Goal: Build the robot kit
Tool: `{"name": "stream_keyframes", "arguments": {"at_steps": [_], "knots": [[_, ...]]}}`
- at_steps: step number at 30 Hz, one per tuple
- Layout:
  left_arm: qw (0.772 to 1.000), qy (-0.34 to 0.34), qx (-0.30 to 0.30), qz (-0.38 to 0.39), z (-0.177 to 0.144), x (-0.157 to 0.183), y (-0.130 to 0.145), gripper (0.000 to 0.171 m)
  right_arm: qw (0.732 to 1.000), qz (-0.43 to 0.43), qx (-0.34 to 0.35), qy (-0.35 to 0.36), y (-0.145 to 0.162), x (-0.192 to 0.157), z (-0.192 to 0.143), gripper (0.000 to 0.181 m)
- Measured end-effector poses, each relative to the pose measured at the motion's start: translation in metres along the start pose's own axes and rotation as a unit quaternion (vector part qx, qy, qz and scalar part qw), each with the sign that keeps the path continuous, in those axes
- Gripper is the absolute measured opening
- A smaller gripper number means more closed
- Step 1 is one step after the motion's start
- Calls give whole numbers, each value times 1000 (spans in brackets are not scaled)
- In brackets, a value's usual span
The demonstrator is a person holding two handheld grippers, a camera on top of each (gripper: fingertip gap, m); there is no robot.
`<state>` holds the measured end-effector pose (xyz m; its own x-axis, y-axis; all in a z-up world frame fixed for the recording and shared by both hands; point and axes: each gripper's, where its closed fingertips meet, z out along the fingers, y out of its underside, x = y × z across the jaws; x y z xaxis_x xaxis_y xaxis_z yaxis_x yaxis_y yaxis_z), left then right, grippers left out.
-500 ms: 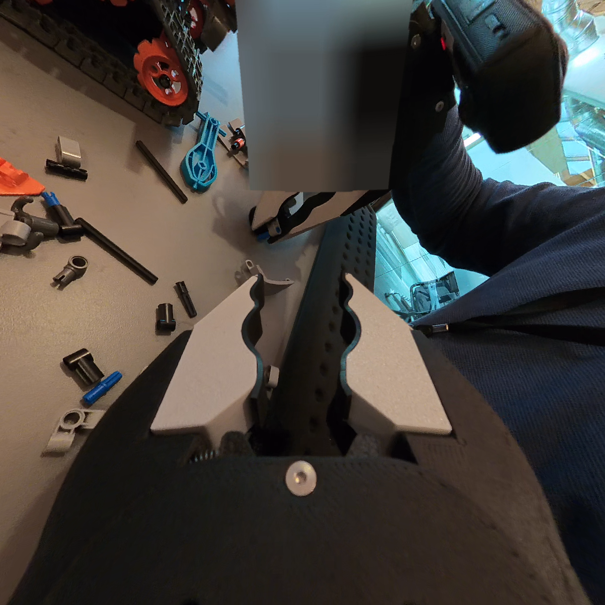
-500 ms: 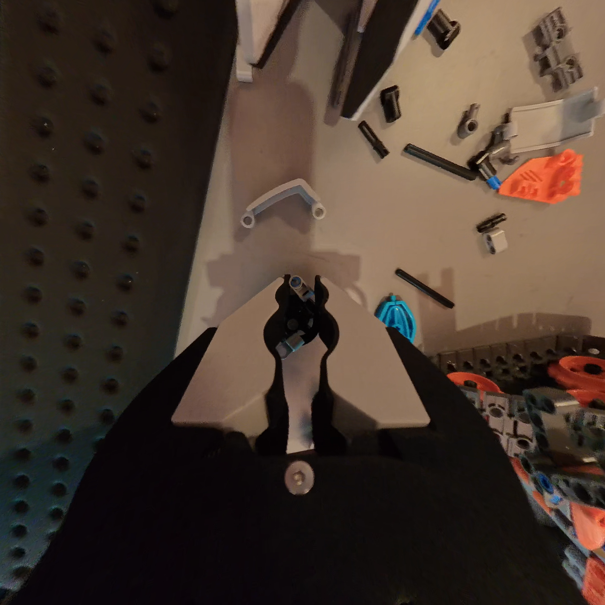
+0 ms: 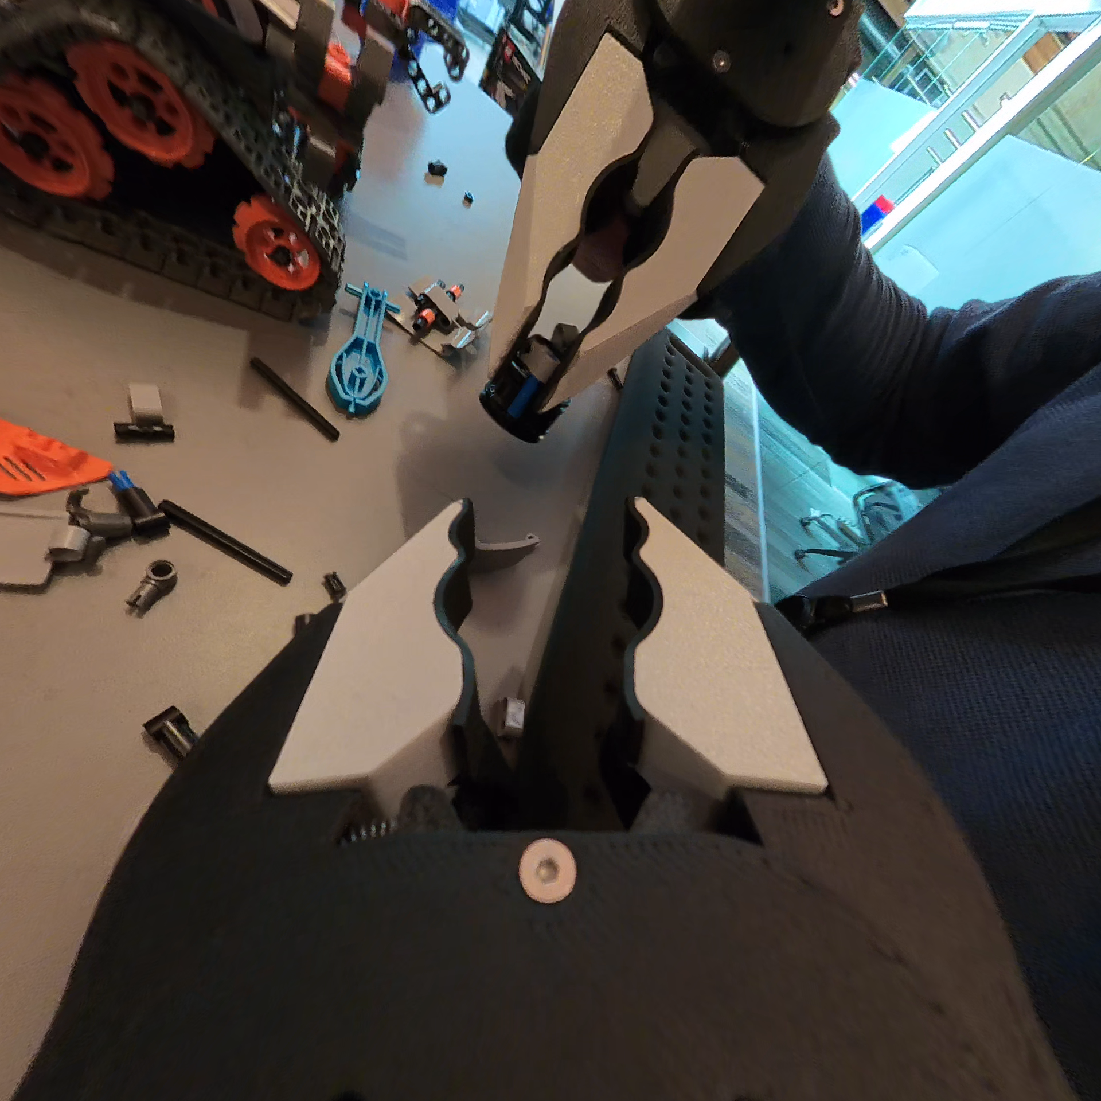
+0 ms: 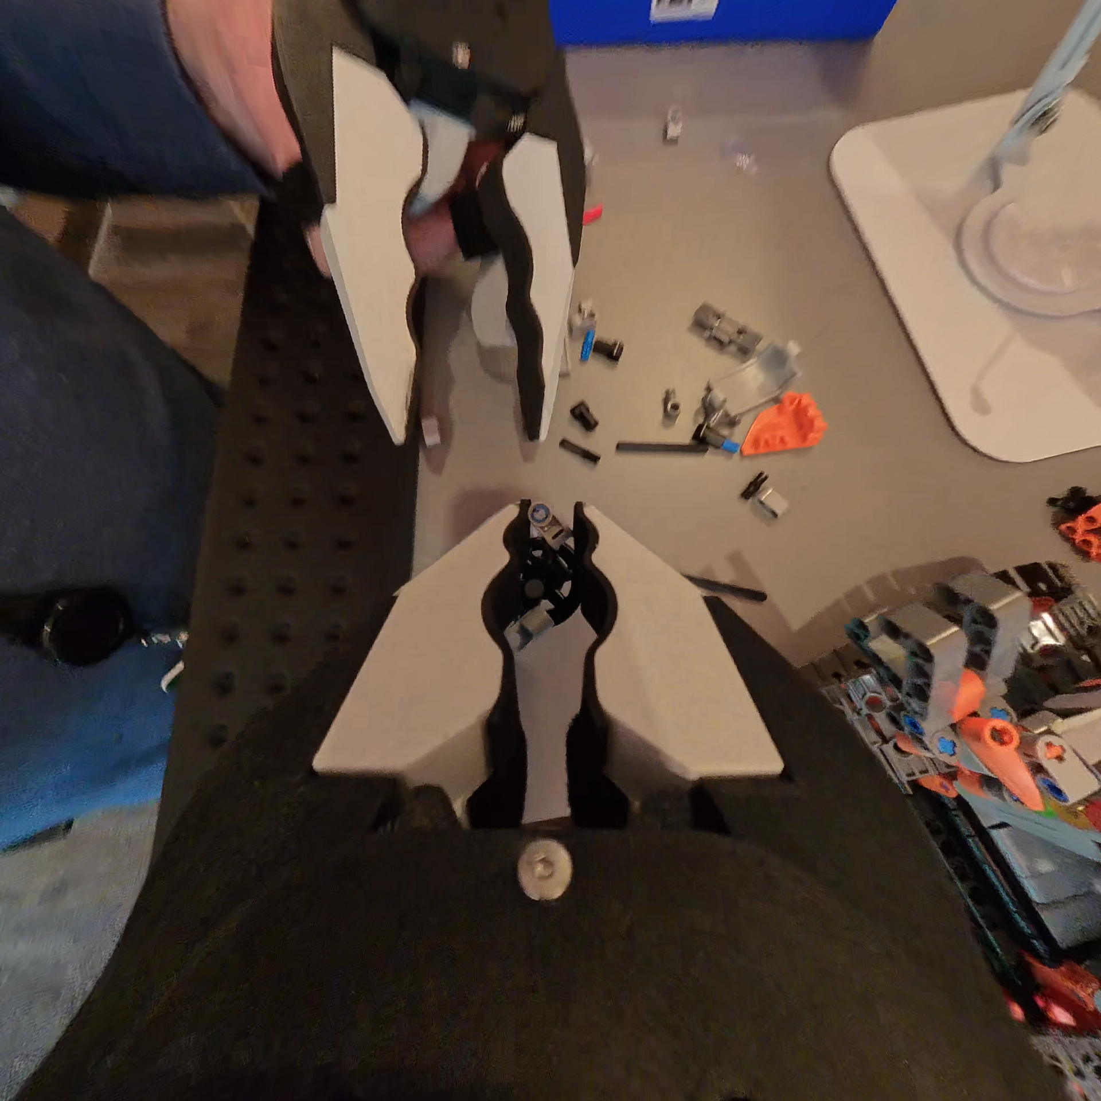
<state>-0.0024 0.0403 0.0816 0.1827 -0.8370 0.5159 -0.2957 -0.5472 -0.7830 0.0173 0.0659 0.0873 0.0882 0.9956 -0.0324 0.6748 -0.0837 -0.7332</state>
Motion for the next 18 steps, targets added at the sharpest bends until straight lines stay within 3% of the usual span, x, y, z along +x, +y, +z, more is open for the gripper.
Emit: {"name": "stream_keyframes", "arguments": {"at_steps": [4,9,18], "knots": [[998,-21,32,47,-2,2,-12,54,995,32,89,1,-31,-3,-8,11],[994,21,85,72,-7,23,-32,51,979,58,194,-32,-65,-14,-17,11],[985,66,153,47,-15,31,-48,35,951,107,285,-58,-88,-12,-24,11]]}}
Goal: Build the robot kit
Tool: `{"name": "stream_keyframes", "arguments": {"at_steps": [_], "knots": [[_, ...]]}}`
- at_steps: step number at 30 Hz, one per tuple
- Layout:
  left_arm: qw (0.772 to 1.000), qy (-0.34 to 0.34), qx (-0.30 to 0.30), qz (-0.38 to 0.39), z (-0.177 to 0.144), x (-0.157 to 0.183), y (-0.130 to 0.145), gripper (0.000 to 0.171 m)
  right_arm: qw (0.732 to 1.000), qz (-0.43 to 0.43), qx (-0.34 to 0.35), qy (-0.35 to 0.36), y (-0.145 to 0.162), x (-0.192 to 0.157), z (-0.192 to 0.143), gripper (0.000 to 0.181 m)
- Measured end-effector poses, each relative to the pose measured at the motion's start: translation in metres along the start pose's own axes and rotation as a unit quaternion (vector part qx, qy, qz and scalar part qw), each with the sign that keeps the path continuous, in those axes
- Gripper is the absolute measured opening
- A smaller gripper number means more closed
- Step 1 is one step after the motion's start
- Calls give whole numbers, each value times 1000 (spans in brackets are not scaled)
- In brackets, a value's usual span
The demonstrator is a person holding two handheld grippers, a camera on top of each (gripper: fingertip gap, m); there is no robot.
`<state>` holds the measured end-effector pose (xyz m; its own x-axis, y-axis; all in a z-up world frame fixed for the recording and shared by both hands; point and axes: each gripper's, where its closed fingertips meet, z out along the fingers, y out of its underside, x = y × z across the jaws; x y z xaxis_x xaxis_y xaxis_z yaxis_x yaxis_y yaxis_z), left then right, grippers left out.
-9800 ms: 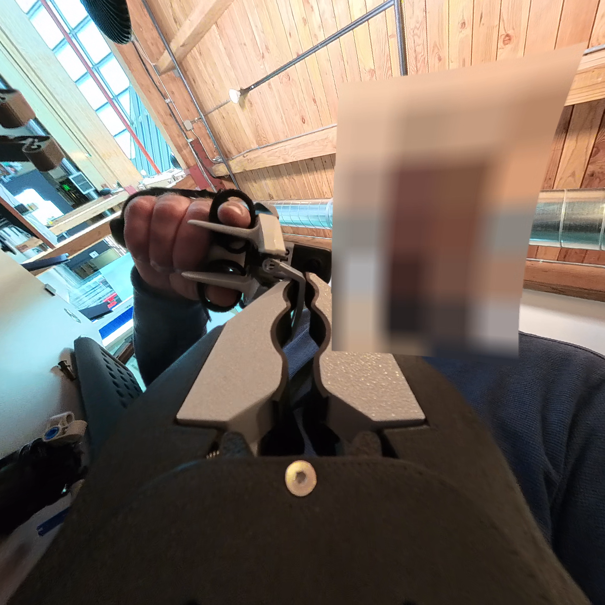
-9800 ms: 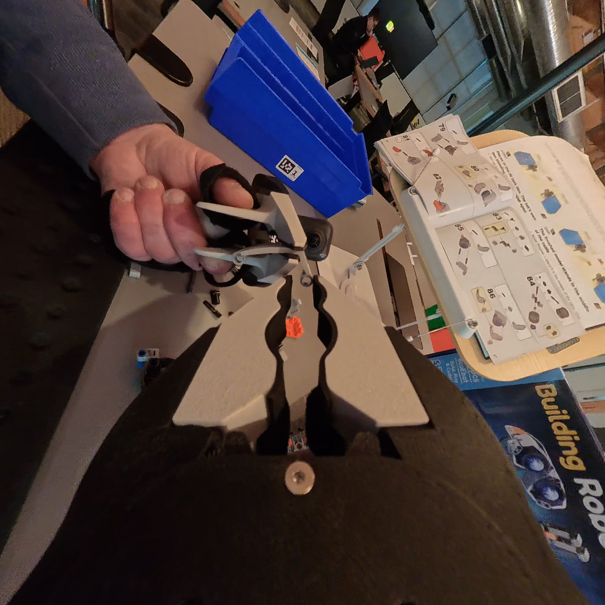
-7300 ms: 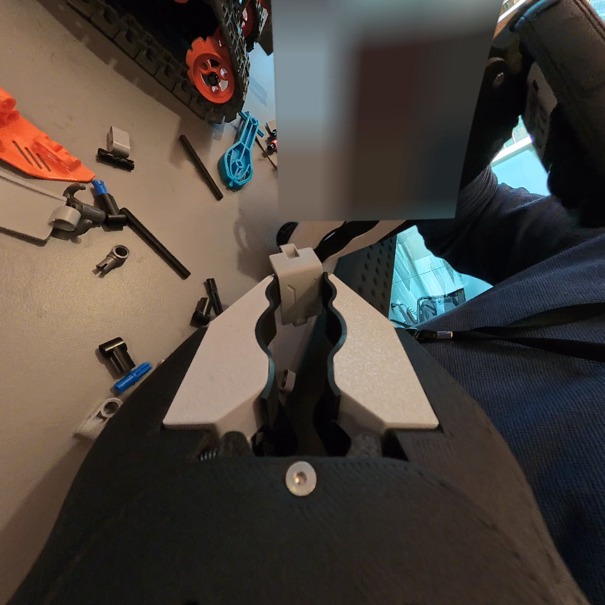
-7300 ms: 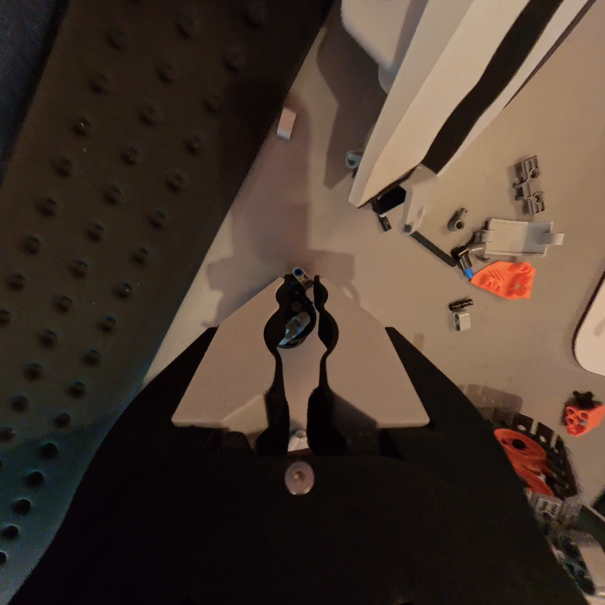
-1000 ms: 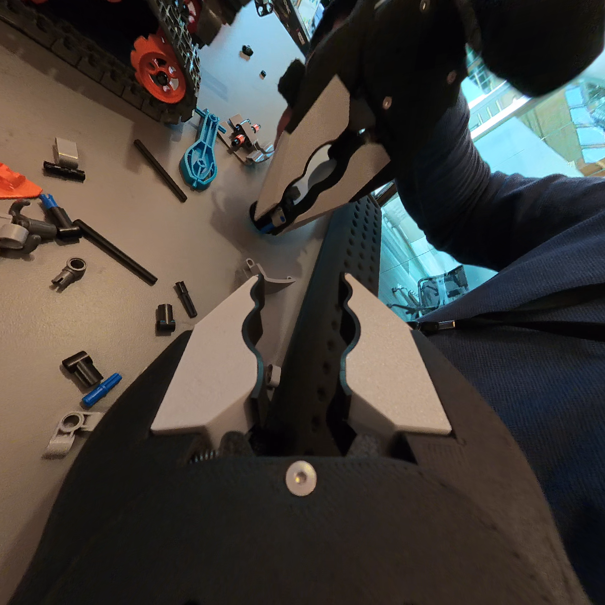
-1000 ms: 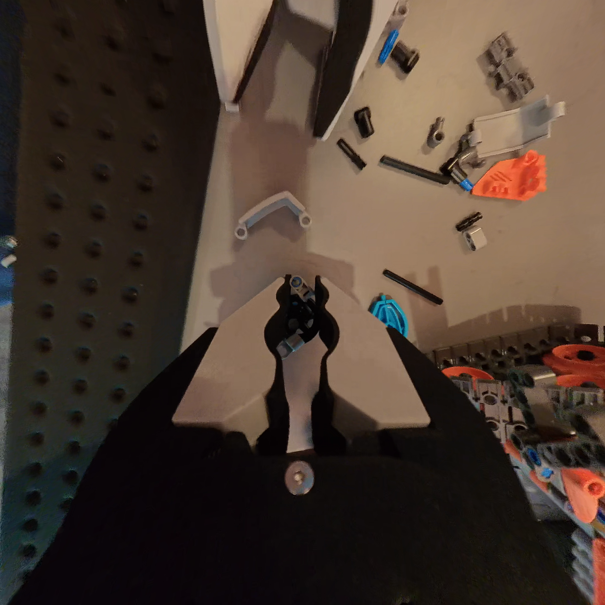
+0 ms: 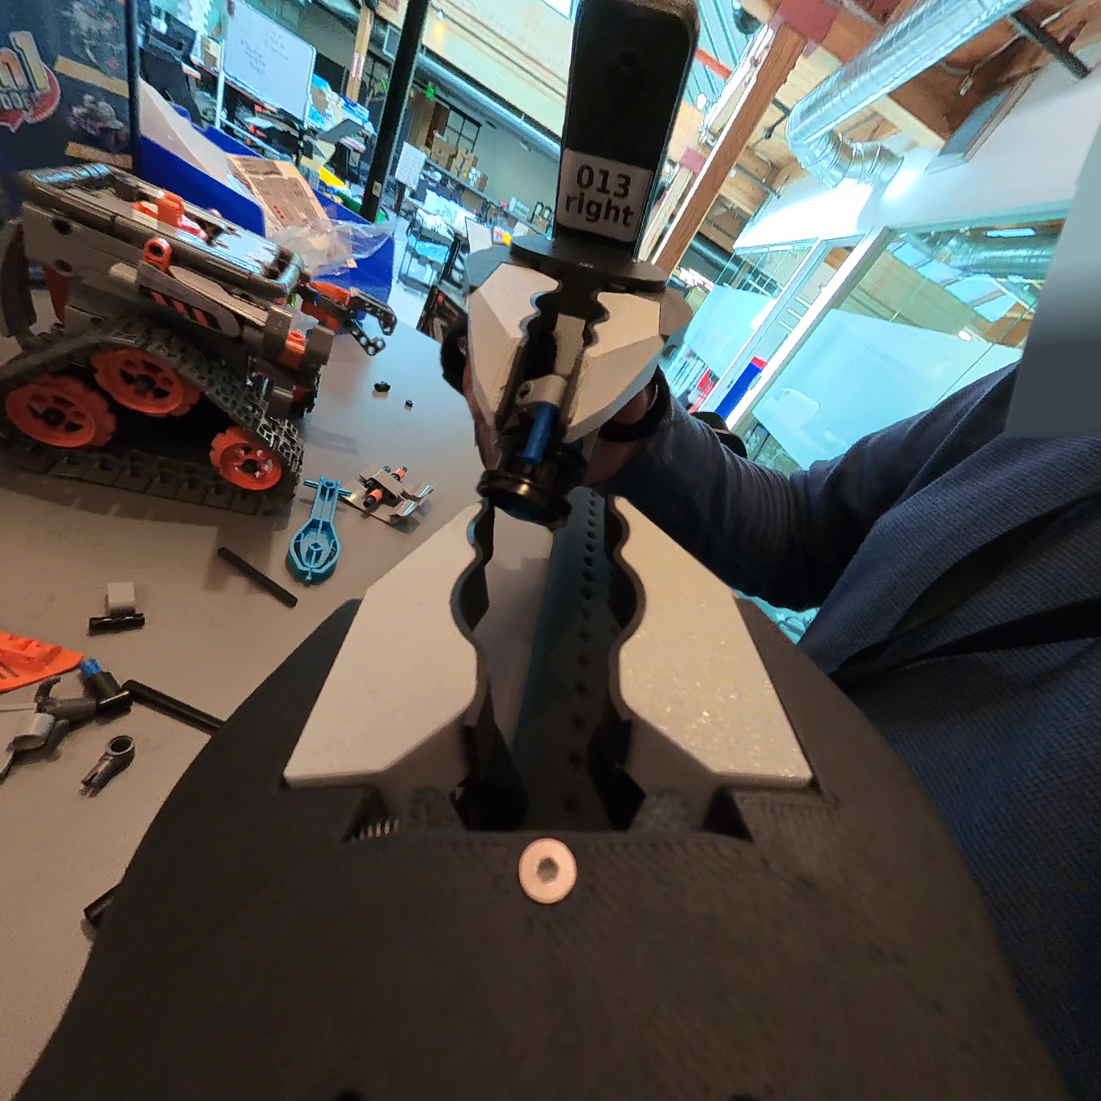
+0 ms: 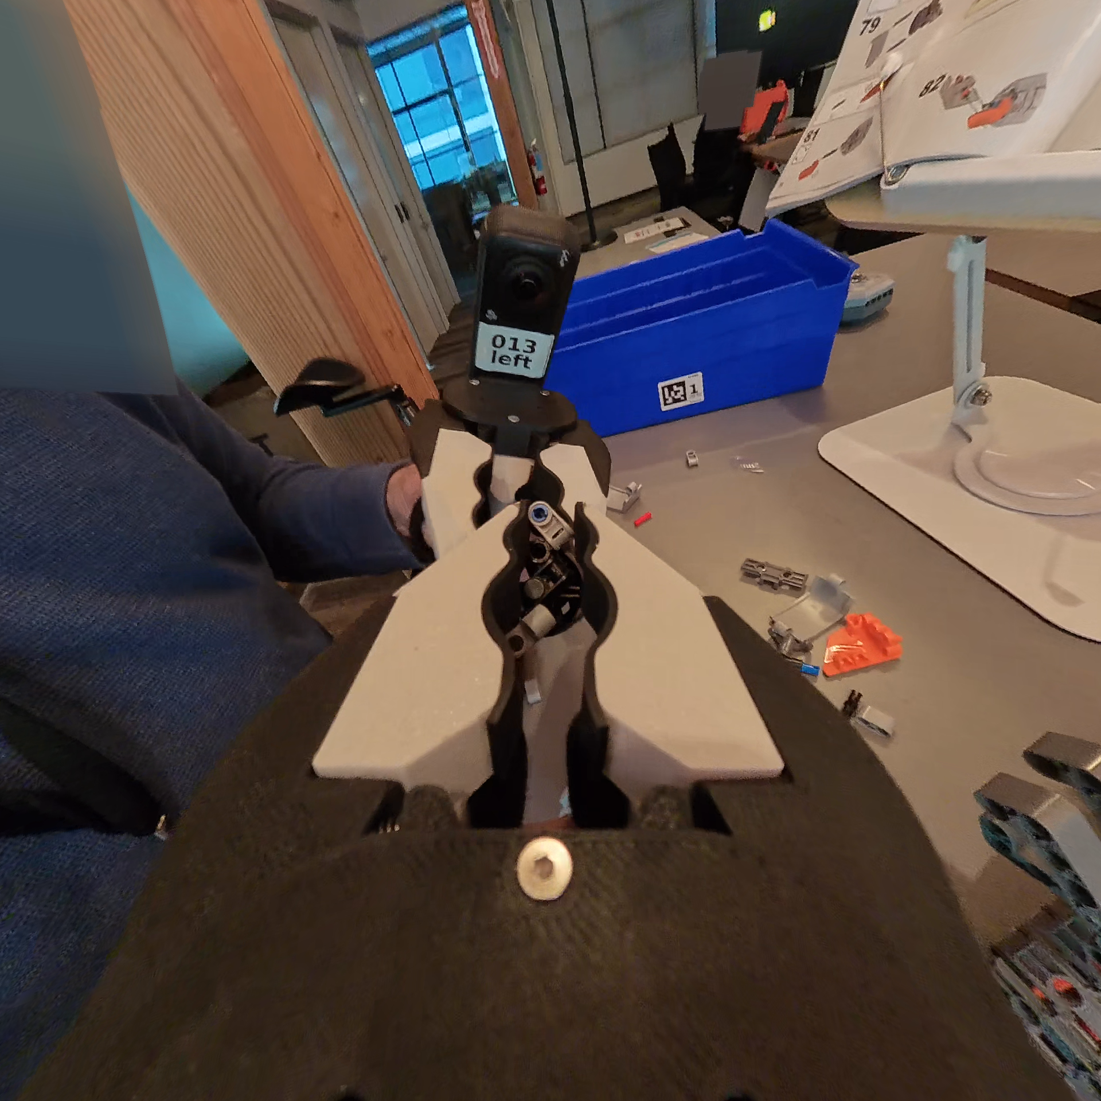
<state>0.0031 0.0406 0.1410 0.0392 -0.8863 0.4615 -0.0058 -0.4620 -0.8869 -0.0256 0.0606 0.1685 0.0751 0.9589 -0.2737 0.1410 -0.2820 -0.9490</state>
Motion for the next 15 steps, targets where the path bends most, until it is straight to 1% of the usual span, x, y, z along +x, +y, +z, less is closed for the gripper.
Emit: {"name": "stream_keyframes", "arguments": {"at_steps": [3,4,6,7,9,11,15], "knots": [[1000,-5,18,-7,-4,-3,-4,31,1000,8,28,10,-8,3,-2,11],[1000,-10,26,-10,-6,-5,-7,32,999,14,33,7,-9,3,-2,11],[999,-30,32,-15,-13,-12,-7,46,997,32,63,12,-15,8,-5,11],[998,-37,43,-19,-17,-14,-10,53,996,50,79,3,-18,8,-7,11],[998,-27,60,-25,-21,-10,-15,57,989,85,118,-9,-25,11,-11,11],[998,-37,56,-17,-18,-11,-16,61,983,114,141,-32,-27,10,-12,11],[998,-16,58,-21,-7,-8,-23,56,974,144,159,-67,-27,8,-9,12]]}}
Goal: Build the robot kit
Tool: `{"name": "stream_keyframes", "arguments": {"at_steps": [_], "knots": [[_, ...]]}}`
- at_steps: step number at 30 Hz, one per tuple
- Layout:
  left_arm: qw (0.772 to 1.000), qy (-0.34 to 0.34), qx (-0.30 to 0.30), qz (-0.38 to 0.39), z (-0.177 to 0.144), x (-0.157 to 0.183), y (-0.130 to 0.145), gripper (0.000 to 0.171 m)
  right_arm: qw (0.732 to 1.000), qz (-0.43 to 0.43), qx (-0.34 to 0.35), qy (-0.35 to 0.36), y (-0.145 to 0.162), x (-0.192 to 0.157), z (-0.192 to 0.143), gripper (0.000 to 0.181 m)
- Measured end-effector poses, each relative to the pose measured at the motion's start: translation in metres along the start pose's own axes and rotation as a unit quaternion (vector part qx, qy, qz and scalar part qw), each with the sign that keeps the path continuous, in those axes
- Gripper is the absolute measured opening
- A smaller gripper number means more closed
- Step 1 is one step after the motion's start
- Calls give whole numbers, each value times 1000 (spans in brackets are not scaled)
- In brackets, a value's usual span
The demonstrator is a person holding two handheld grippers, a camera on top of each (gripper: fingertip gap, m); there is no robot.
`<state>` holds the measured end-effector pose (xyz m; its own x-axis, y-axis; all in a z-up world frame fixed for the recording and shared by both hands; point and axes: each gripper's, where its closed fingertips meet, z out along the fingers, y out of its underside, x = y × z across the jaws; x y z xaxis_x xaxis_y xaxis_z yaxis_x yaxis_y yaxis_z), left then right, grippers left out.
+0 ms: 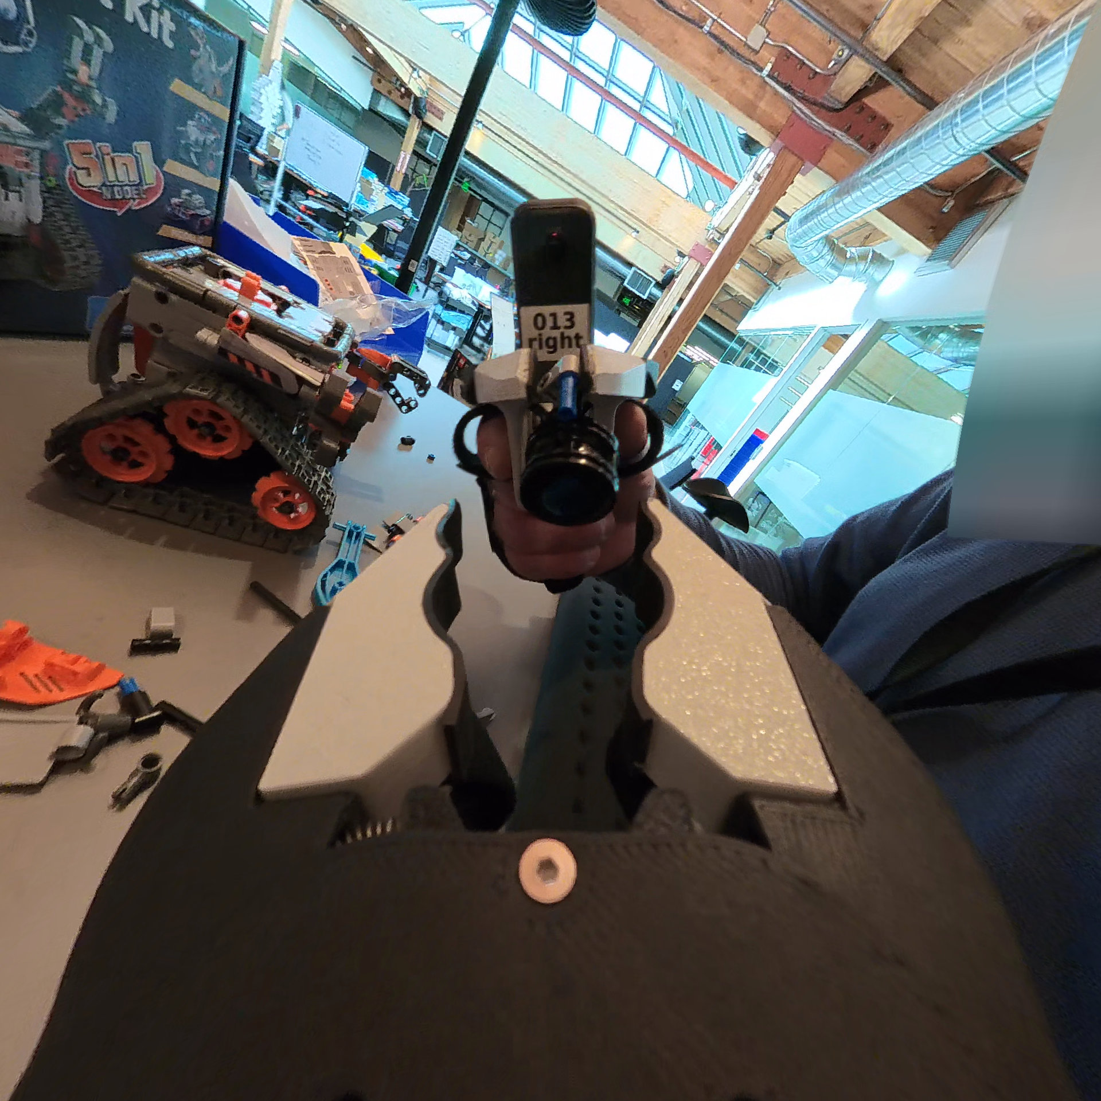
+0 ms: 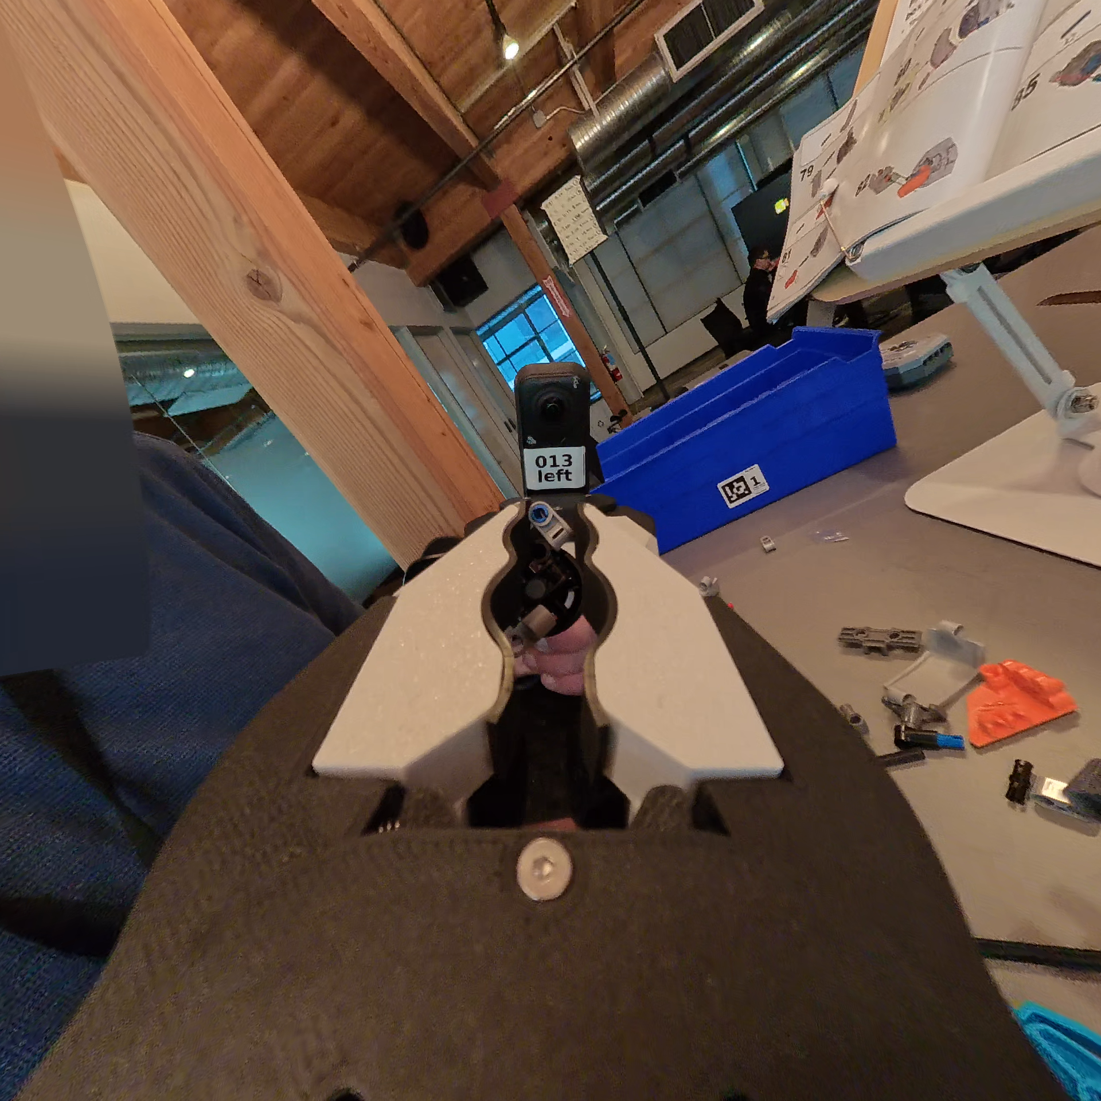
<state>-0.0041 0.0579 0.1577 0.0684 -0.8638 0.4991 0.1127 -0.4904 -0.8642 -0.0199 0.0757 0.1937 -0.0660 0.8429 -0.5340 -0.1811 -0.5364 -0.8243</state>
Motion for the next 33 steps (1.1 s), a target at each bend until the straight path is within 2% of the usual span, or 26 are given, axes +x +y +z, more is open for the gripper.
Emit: {"name": "stream_keyframes", "arguments": {"at_steps": [3,8,15,23,28,30,33], "knots": [[1000,9,-1,10,6,5,-1,51,1000,8,7,6,-1,5,0,12],[999,12,19,24,12,8,-7,31,1000,25,11,-11,2,1,1,12],[999,14,11,29,10,7,-9,30,1000,0,5,-6,-2,0,-8,18],[999,12,23,27,8,4,-18,30,990,-83,-109,41,15,5,-36,27],[999,4,10,46,13,2,-16,30,988,-98,-112,40,18,-3,-37,22],[998,-4,8,56,14,0,-16,30,988,-97,-108,44,19,-2,-36,14],[997,-15,-3,72,17,-1,-15,30,992,-85,-91,34,16,-6,-35,16]]}}
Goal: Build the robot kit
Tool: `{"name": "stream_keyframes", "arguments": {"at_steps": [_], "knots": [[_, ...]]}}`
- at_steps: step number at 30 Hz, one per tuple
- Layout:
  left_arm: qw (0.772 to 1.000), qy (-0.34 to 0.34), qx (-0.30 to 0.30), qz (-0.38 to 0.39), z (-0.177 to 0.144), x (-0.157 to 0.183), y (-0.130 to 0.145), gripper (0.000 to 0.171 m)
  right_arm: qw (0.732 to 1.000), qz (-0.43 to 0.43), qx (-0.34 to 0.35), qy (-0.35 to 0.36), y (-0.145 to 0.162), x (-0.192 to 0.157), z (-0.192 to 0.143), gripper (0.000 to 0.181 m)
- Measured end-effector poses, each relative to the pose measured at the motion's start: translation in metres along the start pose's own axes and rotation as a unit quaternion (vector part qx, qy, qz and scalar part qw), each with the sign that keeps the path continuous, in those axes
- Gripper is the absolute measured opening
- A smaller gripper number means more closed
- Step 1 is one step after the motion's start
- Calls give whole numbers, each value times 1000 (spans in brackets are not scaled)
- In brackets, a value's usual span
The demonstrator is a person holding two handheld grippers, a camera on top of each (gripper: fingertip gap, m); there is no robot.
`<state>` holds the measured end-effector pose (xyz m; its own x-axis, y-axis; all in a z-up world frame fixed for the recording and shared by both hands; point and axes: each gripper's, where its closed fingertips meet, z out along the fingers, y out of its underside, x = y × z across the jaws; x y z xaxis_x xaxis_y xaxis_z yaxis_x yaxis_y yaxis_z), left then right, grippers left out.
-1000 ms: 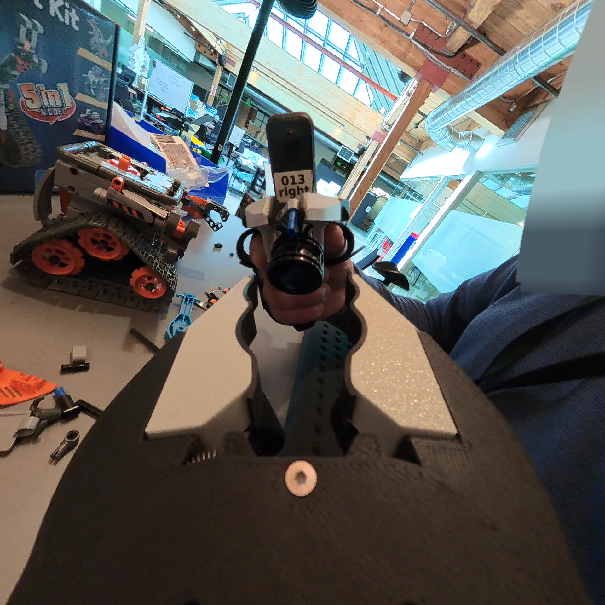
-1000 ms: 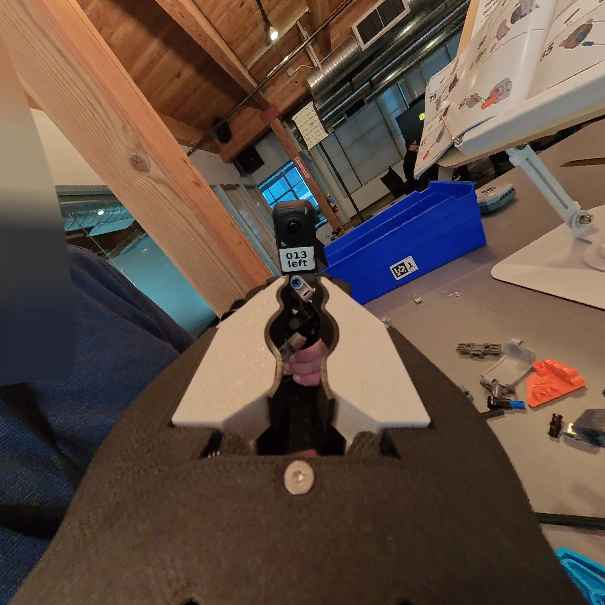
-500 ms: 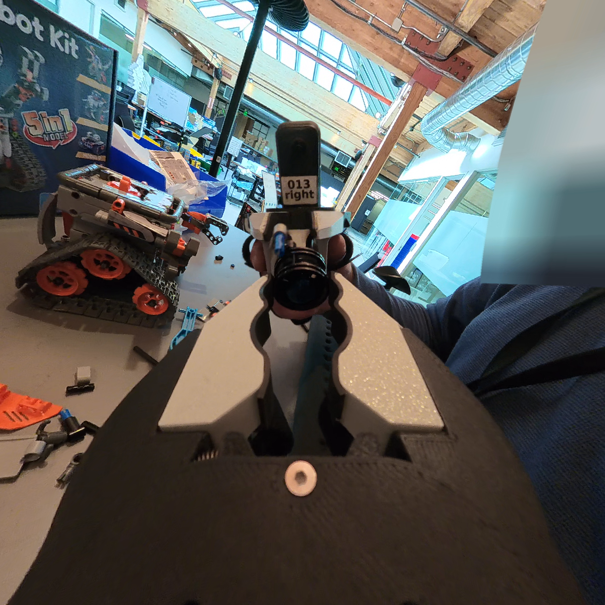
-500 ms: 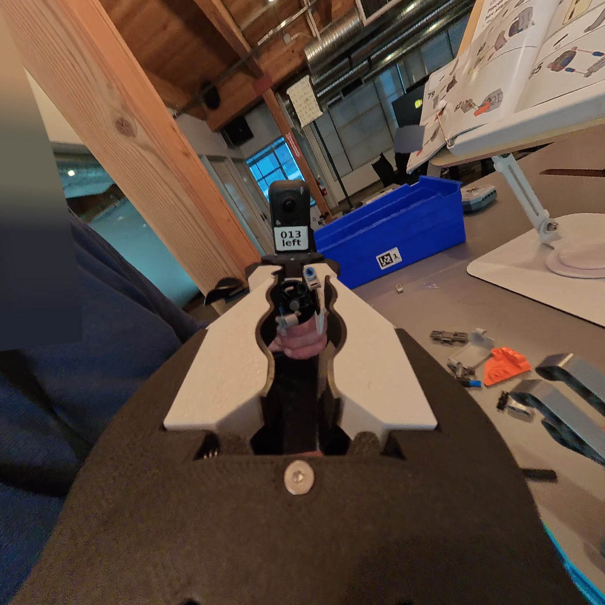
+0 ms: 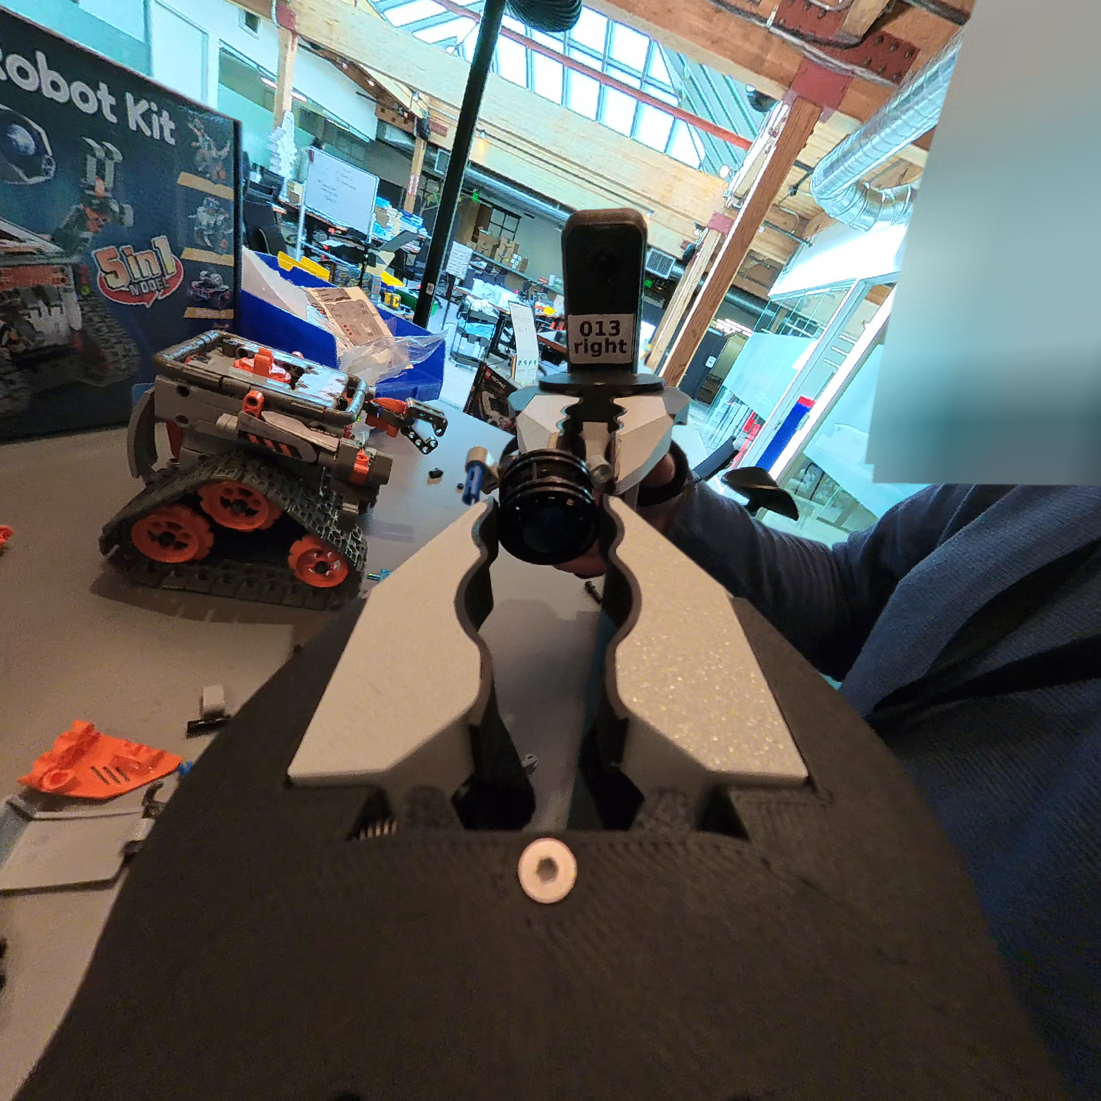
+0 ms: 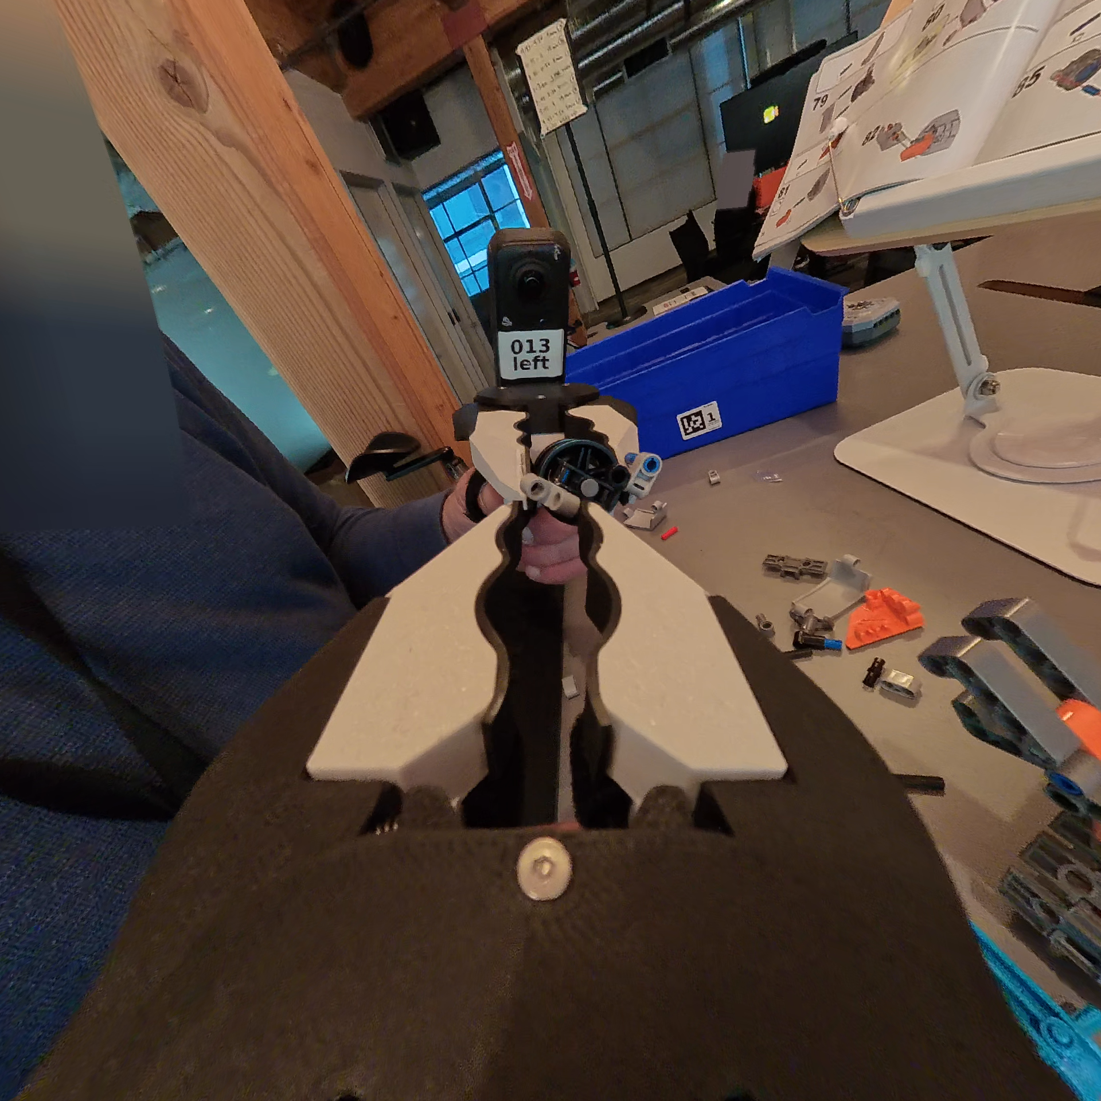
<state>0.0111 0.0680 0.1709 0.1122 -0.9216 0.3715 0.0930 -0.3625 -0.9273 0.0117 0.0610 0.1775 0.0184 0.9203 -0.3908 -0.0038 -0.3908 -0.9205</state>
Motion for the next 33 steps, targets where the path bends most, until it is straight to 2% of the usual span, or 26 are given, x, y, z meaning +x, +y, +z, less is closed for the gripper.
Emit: {"name": "stream_keyframes", "arguments": {"at_steps": [8,14,19,25,33], "knots": [[997,-30,-30,65,5,-1,0,30,1000,13,22,-10,-6,0,-4,13],[987,-75,-67,126,7,-5,0,30,993,-95,-27,68,-5,6,-8,5],[974,-97,-92,180,8,-7,-2,30,984,-139,-53,99,-8,6,-9,7],[965,-109,-108,213,10,-8,0,30,994,-90,-16,67,-12,6,-12,9],[960,-117,-113,227,9,-9,-1,30,996,-70,-21,60,-4,11,-12,12]]}}
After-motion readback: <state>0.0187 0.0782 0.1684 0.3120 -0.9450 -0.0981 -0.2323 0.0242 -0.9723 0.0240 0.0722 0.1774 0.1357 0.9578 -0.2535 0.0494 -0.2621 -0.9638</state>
